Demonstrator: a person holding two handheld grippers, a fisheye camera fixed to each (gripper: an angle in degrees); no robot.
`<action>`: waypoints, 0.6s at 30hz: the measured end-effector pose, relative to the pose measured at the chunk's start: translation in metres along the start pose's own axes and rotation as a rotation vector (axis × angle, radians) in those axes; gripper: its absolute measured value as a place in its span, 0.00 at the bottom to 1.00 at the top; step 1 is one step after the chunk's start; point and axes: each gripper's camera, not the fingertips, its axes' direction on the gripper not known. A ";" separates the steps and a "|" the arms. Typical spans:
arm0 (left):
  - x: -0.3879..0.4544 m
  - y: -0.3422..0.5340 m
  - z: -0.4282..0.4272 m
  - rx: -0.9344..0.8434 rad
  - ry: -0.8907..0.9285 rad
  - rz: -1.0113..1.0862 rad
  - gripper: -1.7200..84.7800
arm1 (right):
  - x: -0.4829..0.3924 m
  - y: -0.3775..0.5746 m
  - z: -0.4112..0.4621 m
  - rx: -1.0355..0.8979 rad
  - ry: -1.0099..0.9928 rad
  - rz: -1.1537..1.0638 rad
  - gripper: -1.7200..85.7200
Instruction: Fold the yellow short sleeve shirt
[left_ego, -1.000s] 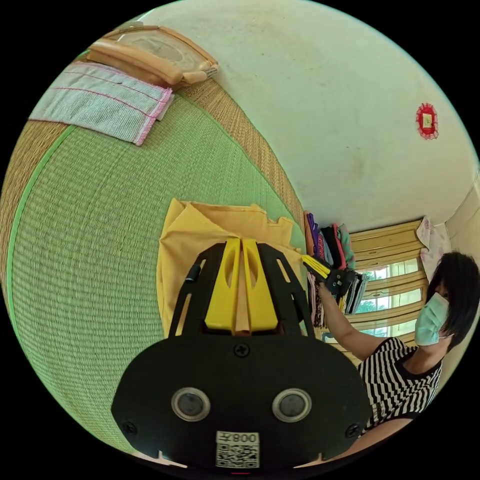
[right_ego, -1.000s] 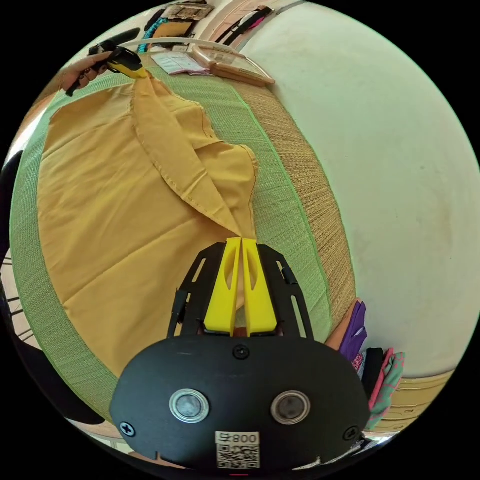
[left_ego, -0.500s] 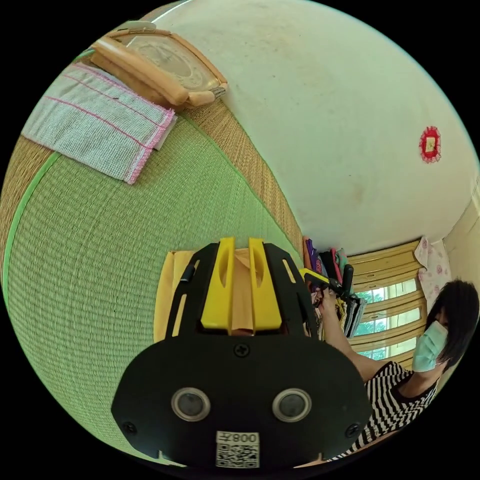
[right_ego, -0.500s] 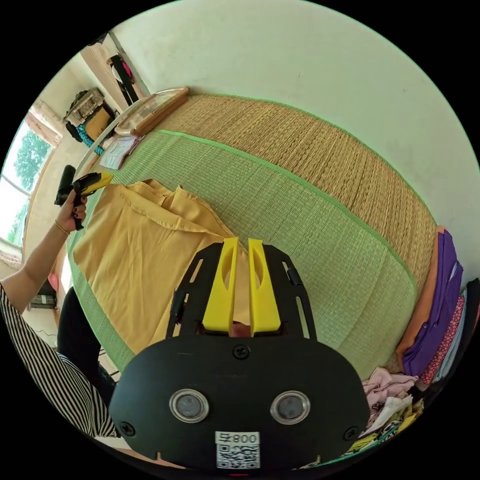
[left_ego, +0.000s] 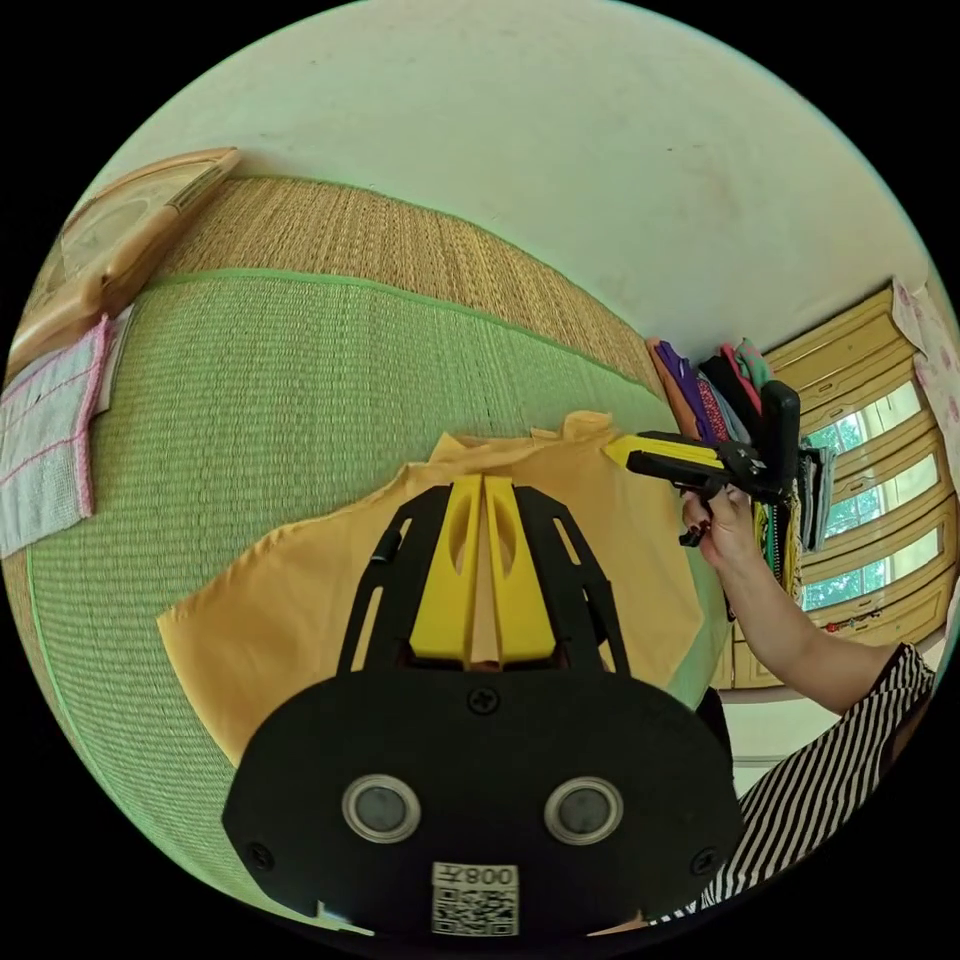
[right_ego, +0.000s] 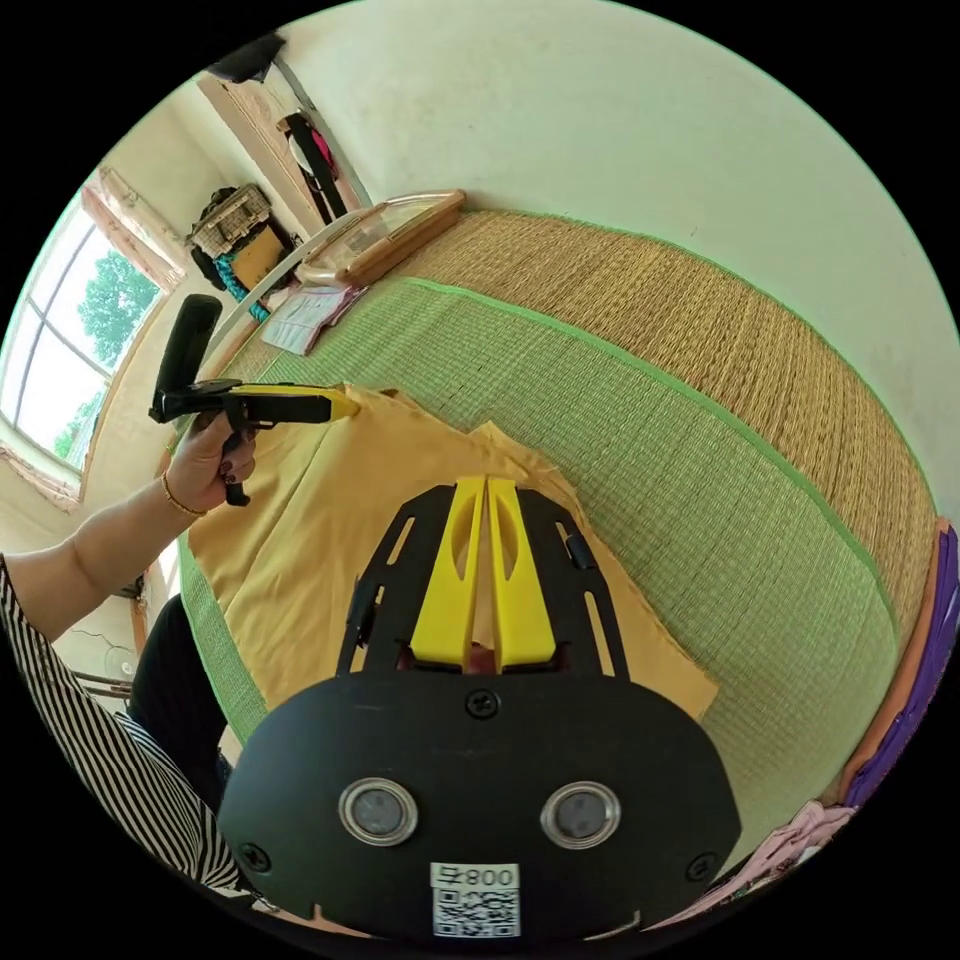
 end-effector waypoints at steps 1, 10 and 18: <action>0.000 -0.001 -0.005 0.020 -0.002 -0.004 0.03 | 0.006 0.000 0.000 0.004 -0.006 0.008 0.03; -0.006 0.092 -0.072 0.039 -0.006 -0.030 0.07 | 0.096 0.174 -0.069 0.059 0.048 0.162 0.09; -0.037 0.182 -0.122 -0.019 -0.119 -0.224 0.09 | 0.179 0.302 -0.025 -0.054 -0.110 0.423 0.09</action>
